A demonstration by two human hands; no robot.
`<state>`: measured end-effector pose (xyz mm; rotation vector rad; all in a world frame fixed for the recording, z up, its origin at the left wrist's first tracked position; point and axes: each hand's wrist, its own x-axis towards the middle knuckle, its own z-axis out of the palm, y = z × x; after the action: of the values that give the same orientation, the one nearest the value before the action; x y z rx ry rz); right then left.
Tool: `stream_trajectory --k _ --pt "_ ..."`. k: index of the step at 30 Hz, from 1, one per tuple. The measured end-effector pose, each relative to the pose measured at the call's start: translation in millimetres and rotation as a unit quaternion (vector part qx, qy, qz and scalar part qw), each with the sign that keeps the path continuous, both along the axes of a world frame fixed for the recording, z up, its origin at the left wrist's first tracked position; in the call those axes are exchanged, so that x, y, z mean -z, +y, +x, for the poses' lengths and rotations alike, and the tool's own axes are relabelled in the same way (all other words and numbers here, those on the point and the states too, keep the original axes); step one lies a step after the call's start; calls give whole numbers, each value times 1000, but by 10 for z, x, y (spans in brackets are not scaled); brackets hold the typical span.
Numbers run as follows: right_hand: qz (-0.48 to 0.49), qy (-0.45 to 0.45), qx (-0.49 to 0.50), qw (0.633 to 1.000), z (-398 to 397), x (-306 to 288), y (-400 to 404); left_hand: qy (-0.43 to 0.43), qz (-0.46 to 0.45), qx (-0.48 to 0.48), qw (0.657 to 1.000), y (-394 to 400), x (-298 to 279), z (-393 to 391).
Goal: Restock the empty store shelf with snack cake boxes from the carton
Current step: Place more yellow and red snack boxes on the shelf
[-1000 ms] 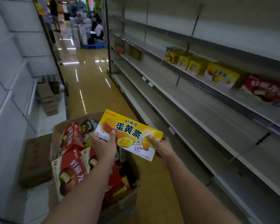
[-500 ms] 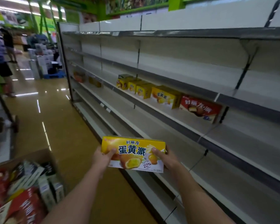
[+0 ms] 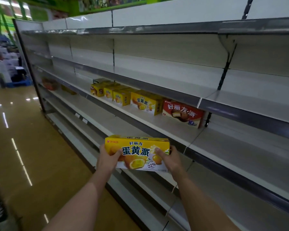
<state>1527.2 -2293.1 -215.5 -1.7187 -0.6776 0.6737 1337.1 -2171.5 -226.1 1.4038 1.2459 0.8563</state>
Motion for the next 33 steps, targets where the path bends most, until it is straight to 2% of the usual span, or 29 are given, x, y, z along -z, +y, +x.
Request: stream_trajectory --k 7,15,25,29,33 --pt "7 -17 56 998 207 -138 680 -62 3 50 997 795 -163 353" --pt "-12 -69 83 994 342 -246 1342 -62 -3 84 995 1567 -185 555" --pt "12 -102 123 987 624 -323 2290 -136 40 109 984 2509 -365 912" --pt "32 -108 140 984 868 -369 2623 -134 44 119 983 2896 -477 1203" --pt "8 -98 151 984 1084 -295 2890 -106 37 123 986 3245 -468 1435"
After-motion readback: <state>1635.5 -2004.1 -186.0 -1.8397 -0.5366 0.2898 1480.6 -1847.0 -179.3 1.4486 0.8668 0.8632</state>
